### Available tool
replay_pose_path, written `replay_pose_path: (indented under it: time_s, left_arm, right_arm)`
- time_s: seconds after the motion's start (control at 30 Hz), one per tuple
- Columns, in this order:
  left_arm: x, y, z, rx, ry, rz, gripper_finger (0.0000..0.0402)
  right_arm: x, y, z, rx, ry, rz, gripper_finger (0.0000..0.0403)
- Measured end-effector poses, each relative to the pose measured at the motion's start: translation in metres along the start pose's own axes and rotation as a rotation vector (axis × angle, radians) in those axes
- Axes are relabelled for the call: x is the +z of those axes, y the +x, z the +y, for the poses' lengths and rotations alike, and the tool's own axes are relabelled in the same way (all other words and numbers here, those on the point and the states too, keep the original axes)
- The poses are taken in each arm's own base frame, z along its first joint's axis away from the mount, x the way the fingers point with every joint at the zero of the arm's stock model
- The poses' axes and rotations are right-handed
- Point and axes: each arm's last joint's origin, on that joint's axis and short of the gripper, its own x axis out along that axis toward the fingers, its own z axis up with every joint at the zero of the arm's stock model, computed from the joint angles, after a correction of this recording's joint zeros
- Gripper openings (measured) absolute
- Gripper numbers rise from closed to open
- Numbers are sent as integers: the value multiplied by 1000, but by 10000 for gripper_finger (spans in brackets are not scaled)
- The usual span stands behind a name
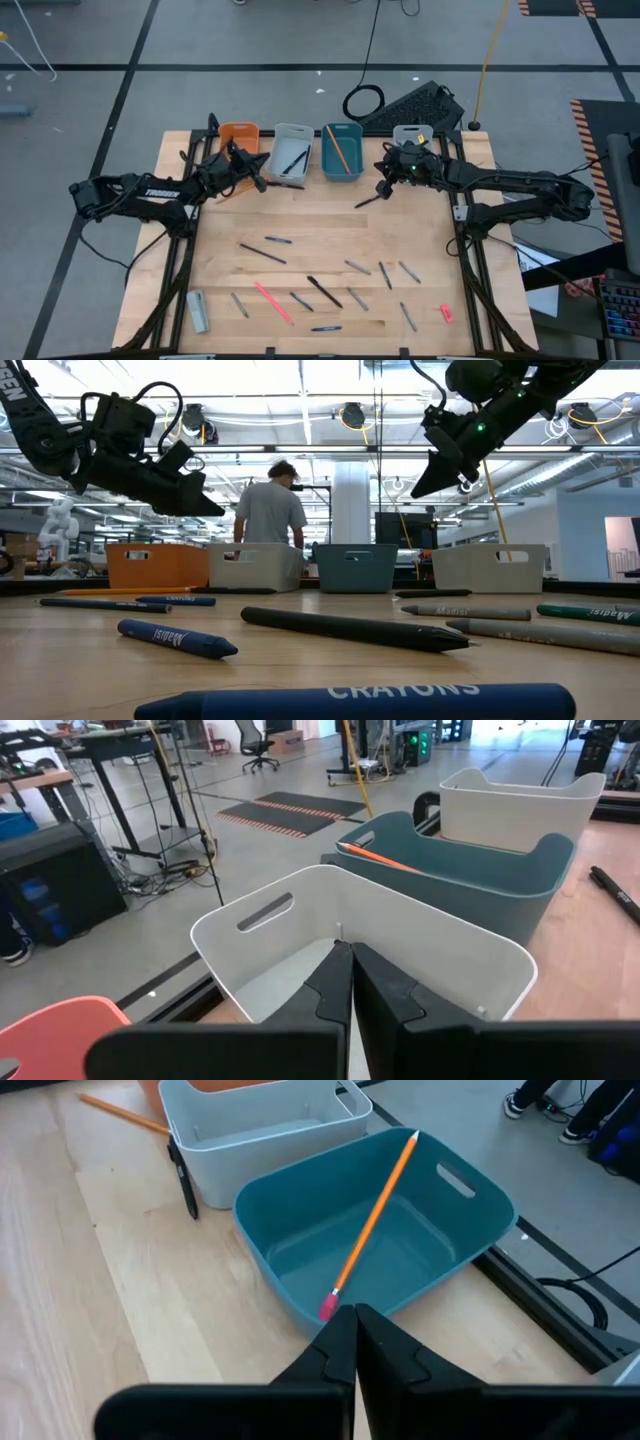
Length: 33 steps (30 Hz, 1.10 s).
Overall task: Sort crayons/erasers/pens/pencils in bins
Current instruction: Remove the orange pencil from the blue bin
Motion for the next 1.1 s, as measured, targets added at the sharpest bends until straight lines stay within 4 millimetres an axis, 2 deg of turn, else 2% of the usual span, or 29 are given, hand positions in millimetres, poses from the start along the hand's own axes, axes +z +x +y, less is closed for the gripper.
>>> replay_pose_path:
  time_s: [0.27,0.5,0.8,1.1]
  left_arm:
    - [0,0,0,0,3,0,17]
    - [0,0,0,0,28,0,17]
    - [0,0,0,0,59,0,17]
    - [0,0,0,2,52,1,17]
  right_arm:
    - [6,0,1,8,35,-61,0]
    - [17,-2,5,148,48,-161,0]
    - [19,-3,8,181,45,-184,0]
    - [30,-13,23,247,-36,-328,0]
